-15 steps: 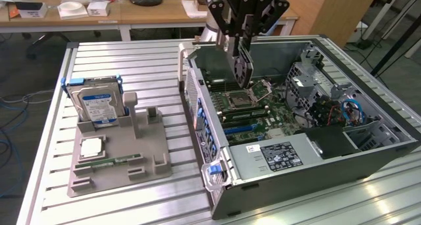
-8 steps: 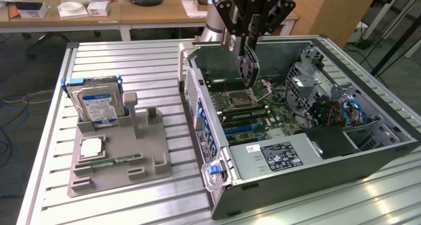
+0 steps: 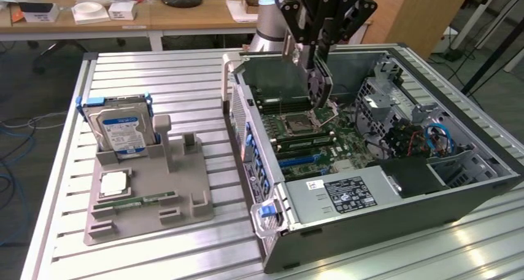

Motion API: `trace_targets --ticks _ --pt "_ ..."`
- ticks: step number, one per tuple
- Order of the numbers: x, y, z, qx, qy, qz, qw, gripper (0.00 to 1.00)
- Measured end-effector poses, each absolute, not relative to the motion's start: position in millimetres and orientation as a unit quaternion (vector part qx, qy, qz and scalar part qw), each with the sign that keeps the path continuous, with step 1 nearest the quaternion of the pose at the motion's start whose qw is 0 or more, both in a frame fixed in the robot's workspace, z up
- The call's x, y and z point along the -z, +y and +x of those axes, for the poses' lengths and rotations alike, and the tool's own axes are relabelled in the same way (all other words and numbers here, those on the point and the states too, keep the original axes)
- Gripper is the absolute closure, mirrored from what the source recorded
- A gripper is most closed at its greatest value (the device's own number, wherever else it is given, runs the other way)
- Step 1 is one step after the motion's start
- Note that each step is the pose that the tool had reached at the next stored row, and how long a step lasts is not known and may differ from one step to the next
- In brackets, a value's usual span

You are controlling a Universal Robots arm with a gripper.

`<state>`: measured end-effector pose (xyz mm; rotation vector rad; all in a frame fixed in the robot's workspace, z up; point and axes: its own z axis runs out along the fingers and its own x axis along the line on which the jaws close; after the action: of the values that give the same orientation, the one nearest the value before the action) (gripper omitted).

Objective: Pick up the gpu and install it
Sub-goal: 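Pick up the gpu and move the gpu toward the slot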

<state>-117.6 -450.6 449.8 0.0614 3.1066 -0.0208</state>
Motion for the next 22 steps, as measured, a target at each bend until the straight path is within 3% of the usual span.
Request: trace_targets --ticks 22 --pt "-450 -451 -76 0.007 1.000 0.019 0.017 0.74"
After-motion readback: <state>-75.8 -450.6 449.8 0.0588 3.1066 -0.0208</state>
